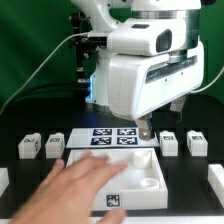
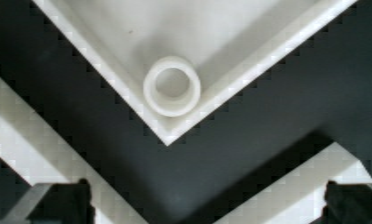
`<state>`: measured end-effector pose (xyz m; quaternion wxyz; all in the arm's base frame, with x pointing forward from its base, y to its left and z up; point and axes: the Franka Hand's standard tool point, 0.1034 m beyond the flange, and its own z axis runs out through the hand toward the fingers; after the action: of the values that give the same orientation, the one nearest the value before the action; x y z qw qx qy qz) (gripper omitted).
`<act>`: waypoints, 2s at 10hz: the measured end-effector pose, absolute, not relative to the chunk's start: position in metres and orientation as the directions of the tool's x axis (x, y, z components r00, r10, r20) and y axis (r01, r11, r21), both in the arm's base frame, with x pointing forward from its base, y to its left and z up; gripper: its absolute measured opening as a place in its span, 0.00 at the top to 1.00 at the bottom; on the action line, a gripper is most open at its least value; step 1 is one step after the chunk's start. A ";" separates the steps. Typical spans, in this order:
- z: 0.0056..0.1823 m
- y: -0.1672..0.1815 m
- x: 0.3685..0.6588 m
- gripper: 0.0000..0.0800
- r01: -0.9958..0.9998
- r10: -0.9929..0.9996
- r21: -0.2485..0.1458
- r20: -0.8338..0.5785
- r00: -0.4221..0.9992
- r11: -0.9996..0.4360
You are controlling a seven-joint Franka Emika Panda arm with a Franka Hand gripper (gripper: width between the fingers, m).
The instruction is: Assemble one leg
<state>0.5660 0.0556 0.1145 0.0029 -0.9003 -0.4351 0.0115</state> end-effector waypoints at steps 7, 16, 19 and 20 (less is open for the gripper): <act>0.114 0.056 0.566 0.19 0.783 0.783 -0.016 -0.019 0.621 -0.621; 0.103 0.037 0.514 0.19 0.954 0.954 -0.030 -0.019 0.299 -0.299; 0.077 0.003 0.469 0.19 0.997 0.999 -0.058 0.000 -0.054 0.054; 0.065 -0.007 0.461 0.19 0.992 0.995 -0.068 0.010 -0.104 0.104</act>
Offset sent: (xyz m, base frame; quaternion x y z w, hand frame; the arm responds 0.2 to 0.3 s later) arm 0.0000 0.0000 0.0000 0.0000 0.0000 0.0000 1.0000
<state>0.4605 -0.0065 0.0653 0.0263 -0.6690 -0.7425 0.0219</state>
